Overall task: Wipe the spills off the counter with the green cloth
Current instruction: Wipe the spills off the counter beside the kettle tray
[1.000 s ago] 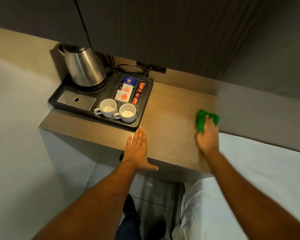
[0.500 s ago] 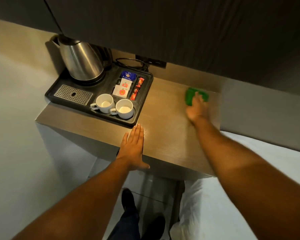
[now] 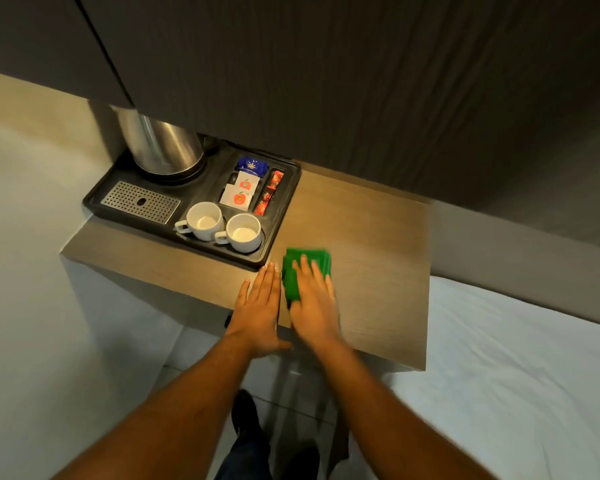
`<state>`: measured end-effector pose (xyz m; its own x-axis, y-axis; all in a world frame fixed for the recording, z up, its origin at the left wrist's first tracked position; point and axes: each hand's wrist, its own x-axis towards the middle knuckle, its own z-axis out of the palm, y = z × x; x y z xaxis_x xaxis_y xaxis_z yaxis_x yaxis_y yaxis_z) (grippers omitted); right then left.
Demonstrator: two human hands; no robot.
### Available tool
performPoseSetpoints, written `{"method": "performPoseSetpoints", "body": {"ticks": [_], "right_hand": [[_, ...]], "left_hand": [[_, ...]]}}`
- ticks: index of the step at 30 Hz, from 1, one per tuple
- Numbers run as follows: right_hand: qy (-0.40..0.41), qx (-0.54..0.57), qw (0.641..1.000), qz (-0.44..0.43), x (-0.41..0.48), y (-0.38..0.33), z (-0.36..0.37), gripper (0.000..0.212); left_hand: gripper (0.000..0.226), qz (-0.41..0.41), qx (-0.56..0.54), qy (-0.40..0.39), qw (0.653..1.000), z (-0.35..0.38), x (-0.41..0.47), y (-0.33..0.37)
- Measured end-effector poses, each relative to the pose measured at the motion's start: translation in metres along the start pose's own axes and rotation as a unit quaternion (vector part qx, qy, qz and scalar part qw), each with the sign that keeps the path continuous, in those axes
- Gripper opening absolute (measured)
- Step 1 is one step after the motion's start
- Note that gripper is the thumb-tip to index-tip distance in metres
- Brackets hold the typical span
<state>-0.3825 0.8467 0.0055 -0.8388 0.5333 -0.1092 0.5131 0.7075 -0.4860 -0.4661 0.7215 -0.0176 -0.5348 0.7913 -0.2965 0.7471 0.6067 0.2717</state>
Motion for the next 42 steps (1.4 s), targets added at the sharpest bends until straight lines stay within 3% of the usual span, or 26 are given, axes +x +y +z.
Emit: {"method": "performPoseSetpoints", "body": {"ticks": [4, 7, 9, 12, 16, 19, 22, 26, 29, 33, 36, 39, 42], "right_hand": [[0.011, -0.007, 1.0, 0.02, 0.099, 0.024, -0.038, 0.076], [0.052, -0.023, 0.991, 0.125, 0.146, 0.098, -0.076, 0.063], [0.071, -0.02, 0.979, 0.19, 0.146, 0.152, -0.095, 0.065], [0.083, -0.024, 0.978, 0.191, 0.096, 0.183, -0.1, 0.068], [0.101, -0.016, 0.981, 0.168, -0.015, 0.136, -0.069, 0.083], [0.042, 0.01, 0.996, 0.075, -0.061, 0.051, -0.017, 0.091], [-0.004, 0.028, 1.0, -0.003, -0.073, -0.015, 0.027, 0.086], [-0.035, 0.026, 0.999, -0.006, -0.068, -0.02, 0.022, 0.085], [-0.052, 0.039, 0.998, -0.026, -0.073, -0.027, 0.011, 0.085], [-0.097, 0.145, 0.981, -0.08, -0.108, -0.091, 0.022, 0.077], [-0.192, 0.228, 0.95, -0.094, -0.147, -0.149, 0.051, 0.046], [-0.304, 0.225, 0.911, -0.164, -0.192, -0.211, 0.092, 0.039], [-0.411, 0.177, 0.858, -0.252, -0.256, -0.273, 0.129, 0.041]], "left_hand": [[0.161, -0.003, 0.011, -0.016, 1.0, 0.002, 0.0, -0.001], [0.159, -0.01, 0.02, -0.028, 0.999, 0.0, 0.002, -0.002], [0.159, -0.016, 0.018, -0.022, 0.999, 0.001, 0.001, -0.002], [0.158, -0.015, 0.02, -0.024, 0.999, 0.001, 0.001, 0.0], [0.156, -0.01, 0.018, -0.027, 0.999, -0.001, 0.002, 0.002], [0.151, -0.009, 0.013, -0.026, 1.0, -0.002, 0.001, 0.003], [0.129, -0.007, -0.013, -0.01, 1.0, -0.003, -0.001, -0.003], [0.135, 0.01, -0.037, 0.004, 0.999, -0.002, -0.017, -0.014], [0.13, -0.001, -0.032, 0.066, 0.997, 0.007, -0.062, -0.022], [0.114, -0.113, -0.043, 0.141, 0.983, 0.02, -0.158, -0.048], [0.106, -0.221, -0.064, 0.142, 0.963, 0.032, -0.252, -0.077], [0.098, -0.334, -0.074, 0.153, 0.927, 0.033, -0.355, -0.102], [0.088, -0.453, -0.079, 0.203, 0.865, 0.045, -0.459, -0.113]]}}
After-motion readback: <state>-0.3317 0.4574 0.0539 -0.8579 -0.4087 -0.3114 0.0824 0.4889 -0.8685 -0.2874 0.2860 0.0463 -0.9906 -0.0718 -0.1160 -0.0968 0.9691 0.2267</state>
